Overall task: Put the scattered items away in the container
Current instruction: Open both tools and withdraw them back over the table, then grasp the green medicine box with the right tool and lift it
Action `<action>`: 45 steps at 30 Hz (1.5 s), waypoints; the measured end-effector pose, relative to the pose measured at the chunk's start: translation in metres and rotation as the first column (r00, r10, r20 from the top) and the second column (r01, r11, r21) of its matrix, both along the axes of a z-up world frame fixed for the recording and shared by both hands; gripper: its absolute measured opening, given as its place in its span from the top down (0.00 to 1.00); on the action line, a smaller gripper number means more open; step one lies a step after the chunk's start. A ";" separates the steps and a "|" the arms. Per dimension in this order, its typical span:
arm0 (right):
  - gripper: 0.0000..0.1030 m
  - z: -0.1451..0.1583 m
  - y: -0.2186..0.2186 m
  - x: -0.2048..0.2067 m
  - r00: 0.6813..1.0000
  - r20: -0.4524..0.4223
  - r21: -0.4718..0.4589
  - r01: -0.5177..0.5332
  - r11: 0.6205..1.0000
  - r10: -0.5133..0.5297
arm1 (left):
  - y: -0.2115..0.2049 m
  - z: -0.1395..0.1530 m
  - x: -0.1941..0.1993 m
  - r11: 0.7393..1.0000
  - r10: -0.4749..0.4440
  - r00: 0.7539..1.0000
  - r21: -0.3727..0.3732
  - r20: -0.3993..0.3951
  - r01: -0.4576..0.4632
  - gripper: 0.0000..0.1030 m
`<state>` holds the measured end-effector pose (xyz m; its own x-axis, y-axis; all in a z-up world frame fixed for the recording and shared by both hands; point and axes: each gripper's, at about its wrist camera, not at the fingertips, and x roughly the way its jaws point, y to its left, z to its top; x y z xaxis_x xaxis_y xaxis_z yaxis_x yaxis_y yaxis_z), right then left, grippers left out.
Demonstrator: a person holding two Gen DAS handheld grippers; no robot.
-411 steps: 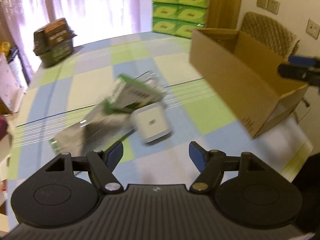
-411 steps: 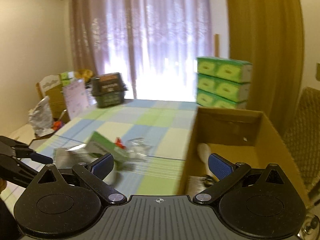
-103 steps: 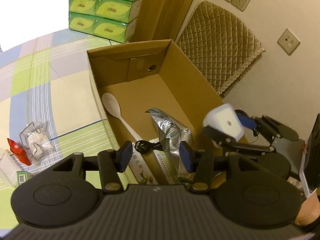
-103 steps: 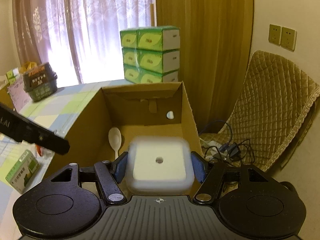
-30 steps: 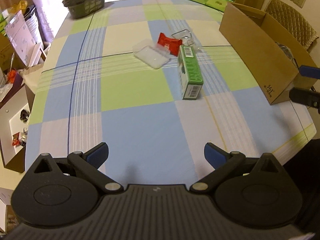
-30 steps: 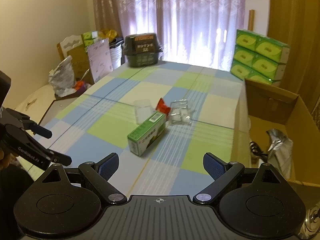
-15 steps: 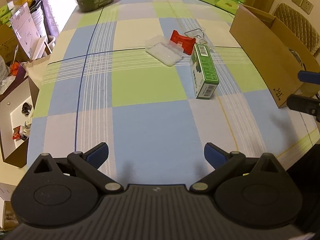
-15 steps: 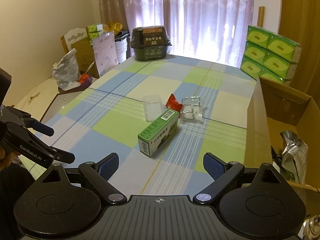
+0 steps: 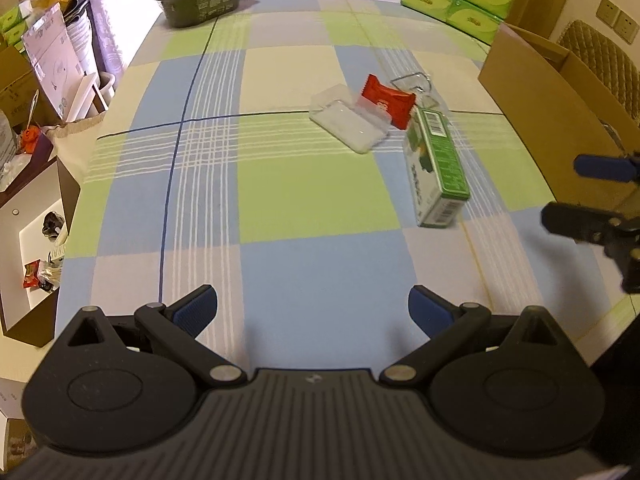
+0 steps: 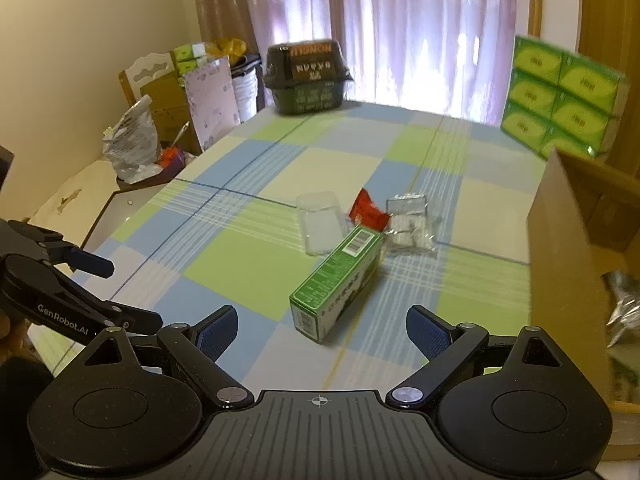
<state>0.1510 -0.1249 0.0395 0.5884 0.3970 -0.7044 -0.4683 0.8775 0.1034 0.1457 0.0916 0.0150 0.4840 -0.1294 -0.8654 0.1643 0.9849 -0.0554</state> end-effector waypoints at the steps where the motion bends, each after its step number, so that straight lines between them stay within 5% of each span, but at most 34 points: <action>1: 0.07 -0.003 0.002 0.004 1.000 -0.014 0.008 0.005 1.000 -0.005 | 0.001 -0.001 0.003 1.000 0.001 1.000 0.000 0.001 -0.001 0.03; 12: 0.07 -0.026 0.017 0.048 0.997 -0.068 0.035 0.034 0.999 -0.032 | 0.003 -0.012 0.045 1.000 0.005 1.000 -0.002 0.012 -0.005 0.03; 15: 0.27 -0.033 0.017 0.058 0.997 -0.077 0.033 0.035 0.999 -0.032 | 0.004 -0.019 0.053 1.000 0.010 1.000 -0.008 0.006 -0.010 0.03; 24: 0.27 -0.054 0.020 0.085 0.989 -0.136 0.026 0.056 0.998 -0.052 | 0.000 -0.033 0.076 1.000 0.007 1.000 -0.021 0.000 -0.007 0.03; 27: 0.40 -0.059 0.021 0.092 0.986 -0.155 0.025 0.059 0.998 -0.054 | -0.002 -0.036 0.083 1.000 0.004 1.000 -0.027 -0.001 -0.004 0.03; 33: 0.42 -0.064 0.024 0.099 0.987 -0.156 0.004 0.041 0.999 -0.040 | -0.006 -0.042 0.093 0.999 0.002 1.000 -0.038 -0.011 -0.003 0.03; 38: 0.67 -0.063 0.021 0.102 0.991 -0.134 -0.039 0.006 0.999 -0.012 | -0.009 -0.045 0.101 0.999 0.004 1.000 -0.042 -0.016 -0.004 0.03; 45: 0.69 -0.057 0.010 0.102 0.998 -0.065 -0.095 -0.006 0.995 0.000 | -0.021 -0.049 0.118 0.998 0.012 1.000 -0.068 -0.026 -0.013 0.03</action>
<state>0.2530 -0.1149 -0.0173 0.5391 0.3280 -0.7757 -0.4663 0.8833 0.0494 0.2634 0.0703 -0.0338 0.4639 -0.1826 -0.8669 0.1496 0.9806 -0.1265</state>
